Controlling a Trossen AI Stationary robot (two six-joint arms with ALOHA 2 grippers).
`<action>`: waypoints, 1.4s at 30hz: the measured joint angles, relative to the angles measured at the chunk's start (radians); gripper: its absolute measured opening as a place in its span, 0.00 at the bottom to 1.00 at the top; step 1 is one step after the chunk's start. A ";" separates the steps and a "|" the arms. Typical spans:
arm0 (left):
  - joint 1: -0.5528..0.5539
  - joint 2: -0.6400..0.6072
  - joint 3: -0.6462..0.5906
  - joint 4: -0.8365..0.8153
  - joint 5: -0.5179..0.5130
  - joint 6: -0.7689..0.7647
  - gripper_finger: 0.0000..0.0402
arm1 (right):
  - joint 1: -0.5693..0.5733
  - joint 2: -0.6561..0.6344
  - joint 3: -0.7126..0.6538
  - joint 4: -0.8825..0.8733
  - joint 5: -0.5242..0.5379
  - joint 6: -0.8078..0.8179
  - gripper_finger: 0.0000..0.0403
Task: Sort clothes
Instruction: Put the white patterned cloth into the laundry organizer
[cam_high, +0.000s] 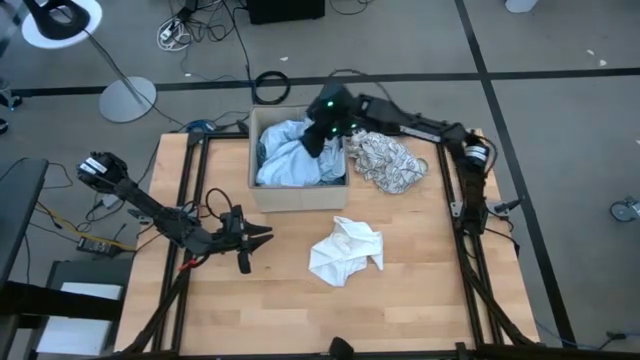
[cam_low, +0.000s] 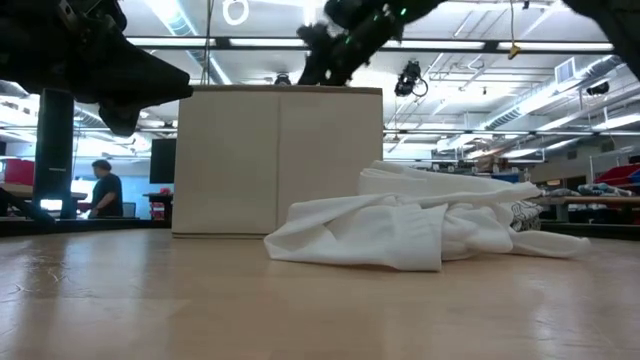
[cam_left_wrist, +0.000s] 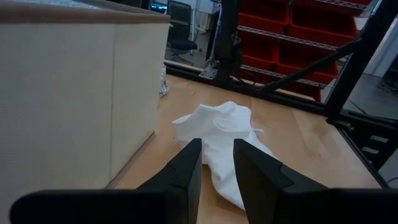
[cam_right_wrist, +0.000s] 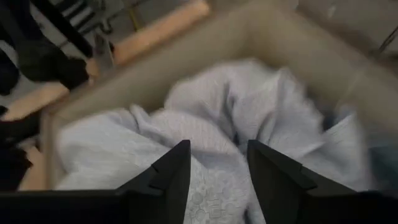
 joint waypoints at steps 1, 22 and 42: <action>0.000 0.000 0.000 0.000 0.000 0.000 0.25 | 0.000 -0.028 0.000 -0.009 0.017 -0.012 0.40; 0.000 0.000 0.000 -0.006 0.000 -0.004 0.25 | -0.021 -0.613 -0.689 -0.039 0.281 -0.048 0.40; 0.000 0.000 0.000 -0.006 0.000 -0.005 0.25 | -0.107 -0.712 -1.360 0.576 0.531 0.024 0.41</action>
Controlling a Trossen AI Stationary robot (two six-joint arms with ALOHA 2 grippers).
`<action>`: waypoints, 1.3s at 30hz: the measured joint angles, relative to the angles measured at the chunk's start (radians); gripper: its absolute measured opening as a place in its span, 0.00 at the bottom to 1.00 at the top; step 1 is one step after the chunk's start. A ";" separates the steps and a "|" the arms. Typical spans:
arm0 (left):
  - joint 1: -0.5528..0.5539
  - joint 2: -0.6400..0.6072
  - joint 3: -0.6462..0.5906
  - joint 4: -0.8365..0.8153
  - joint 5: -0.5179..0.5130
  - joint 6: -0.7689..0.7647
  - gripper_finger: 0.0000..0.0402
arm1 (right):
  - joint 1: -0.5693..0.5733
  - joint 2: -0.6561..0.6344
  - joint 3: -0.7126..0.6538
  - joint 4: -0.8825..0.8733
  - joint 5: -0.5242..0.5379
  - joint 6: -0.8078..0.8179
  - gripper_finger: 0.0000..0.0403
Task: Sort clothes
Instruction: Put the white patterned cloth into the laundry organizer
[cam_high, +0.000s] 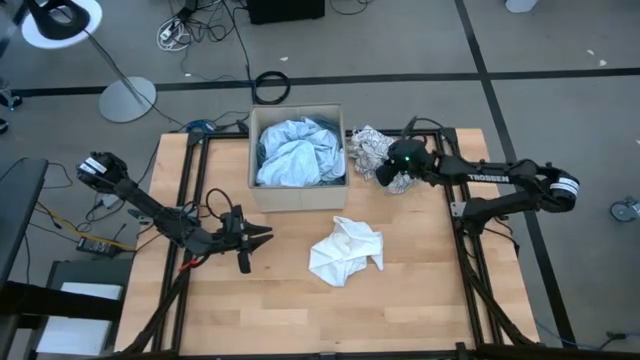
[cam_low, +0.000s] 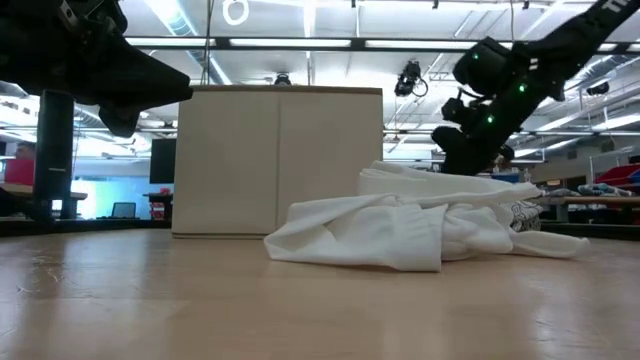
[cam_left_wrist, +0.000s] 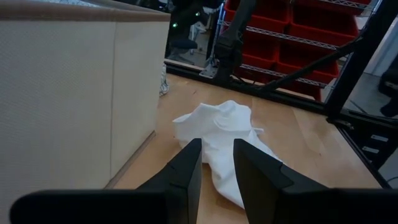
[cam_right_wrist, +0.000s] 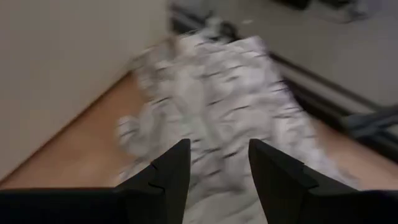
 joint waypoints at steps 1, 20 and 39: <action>0.000 0.000 0.000 0.000 0.000 0.000 0.25 | -0.008 0.001 -0.012 0.016 0.012 0.000 0.42; 0.000 0.000 0.000 -0.002 0.000 -0.004 0.25 | -0.020 0.374 -0.066 0.302 -0.091 0.090 0.27; 0.000 0.000 0.000 -0.026 0.000 -0.021 0.25 | 0.198 -0.194 0.306 -0.085 -0.072 -0.031 0.03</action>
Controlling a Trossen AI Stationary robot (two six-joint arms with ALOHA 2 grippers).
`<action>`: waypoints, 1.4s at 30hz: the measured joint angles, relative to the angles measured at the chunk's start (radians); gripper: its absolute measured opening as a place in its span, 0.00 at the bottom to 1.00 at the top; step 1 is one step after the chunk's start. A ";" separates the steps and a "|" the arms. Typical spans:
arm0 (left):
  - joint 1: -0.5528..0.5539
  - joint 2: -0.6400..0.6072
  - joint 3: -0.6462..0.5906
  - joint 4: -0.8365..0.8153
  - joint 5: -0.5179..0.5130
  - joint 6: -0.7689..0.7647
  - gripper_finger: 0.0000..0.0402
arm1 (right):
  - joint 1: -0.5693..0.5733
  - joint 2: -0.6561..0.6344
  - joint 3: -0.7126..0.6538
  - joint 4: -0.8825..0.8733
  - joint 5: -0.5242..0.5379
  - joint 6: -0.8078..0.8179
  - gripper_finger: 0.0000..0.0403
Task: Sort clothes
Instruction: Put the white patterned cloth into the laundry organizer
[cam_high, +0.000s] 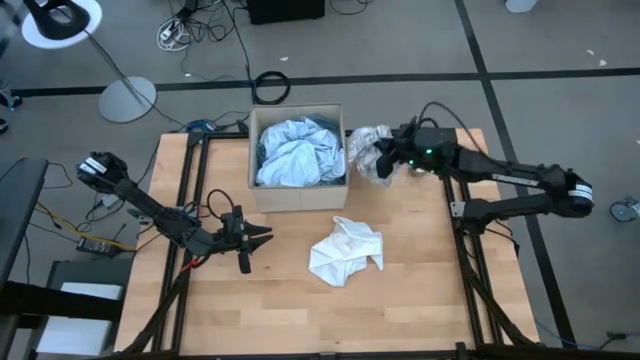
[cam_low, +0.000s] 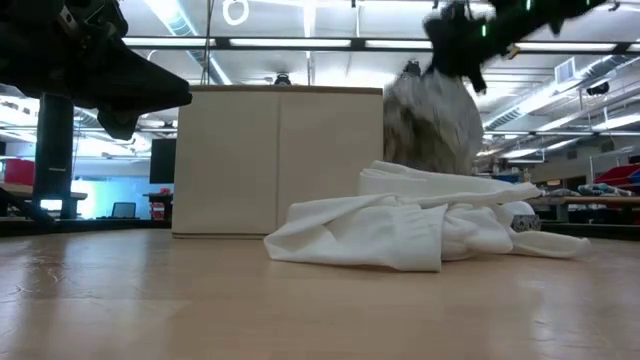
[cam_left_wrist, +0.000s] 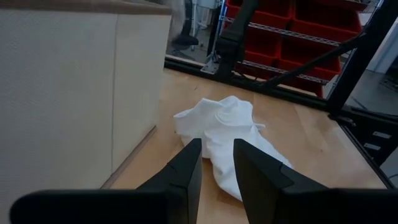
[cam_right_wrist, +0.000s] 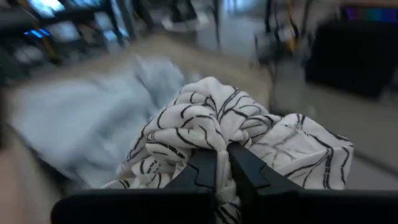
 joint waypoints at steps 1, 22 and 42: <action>0.000 0.000 0.000 0.001 0.000 0.000 0.25 | 0.019 -0.001 0.040 -0.001 0.003 -0.021 0.03; 0.000 0.000 0.000 0.004 0.000 0.003 0.25 | 0.136 0.575 0.746 0.005 -0.071 -0.319 0.04; 0.000 0.000 0.000 0.000 0.000 0.003 0.25 | 0.017 1.070 0.763 0.002 -0.249 -0.154 0.24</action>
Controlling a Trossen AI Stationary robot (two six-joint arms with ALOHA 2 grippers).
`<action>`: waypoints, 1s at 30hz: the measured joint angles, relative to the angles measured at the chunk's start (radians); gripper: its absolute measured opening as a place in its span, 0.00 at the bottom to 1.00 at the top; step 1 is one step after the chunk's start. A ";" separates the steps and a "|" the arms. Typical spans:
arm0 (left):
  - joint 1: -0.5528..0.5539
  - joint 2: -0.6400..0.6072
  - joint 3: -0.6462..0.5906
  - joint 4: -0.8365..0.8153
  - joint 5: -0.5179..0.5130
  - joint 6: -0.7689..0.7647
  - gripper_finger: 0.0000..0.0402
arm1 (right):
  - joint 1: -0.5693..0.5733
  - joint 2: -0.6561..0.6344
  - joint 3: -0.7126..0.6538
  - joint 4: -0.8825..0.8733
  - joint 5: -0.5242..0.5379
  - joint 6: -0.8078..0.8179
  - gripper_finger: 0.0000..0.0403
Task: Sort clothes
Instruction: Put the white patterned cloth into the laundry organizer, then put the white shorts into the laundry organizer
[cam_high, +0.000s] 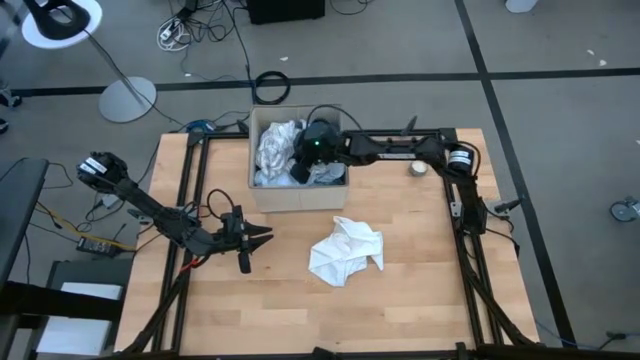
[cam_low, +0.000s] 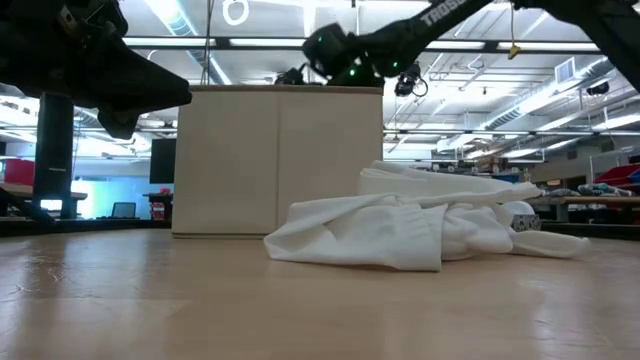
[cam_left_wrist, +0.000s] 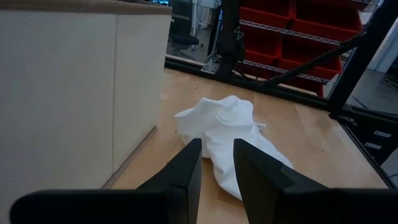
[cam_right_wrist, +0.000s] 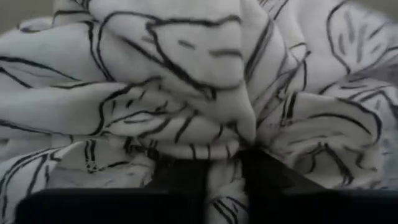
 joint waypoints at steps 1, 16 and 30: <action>0.000 0.000 0.000 0.000 0.000 0.000 0.25 | -0.001 0.007 0.001 -0.006 -0.010 0.001 0.27; 0.000 0.000 0.000 -0.004 0.000 -0.003 0.25 | -0.006 -0.184 -0.007 -0.114 -0.021 0.018 0.66; 0.000 0.000 0.000 -0.010 0.000 -0.006 0.25 | 0.055 -0.515 -0.078 -0.456 -0.013 -0.008 0.61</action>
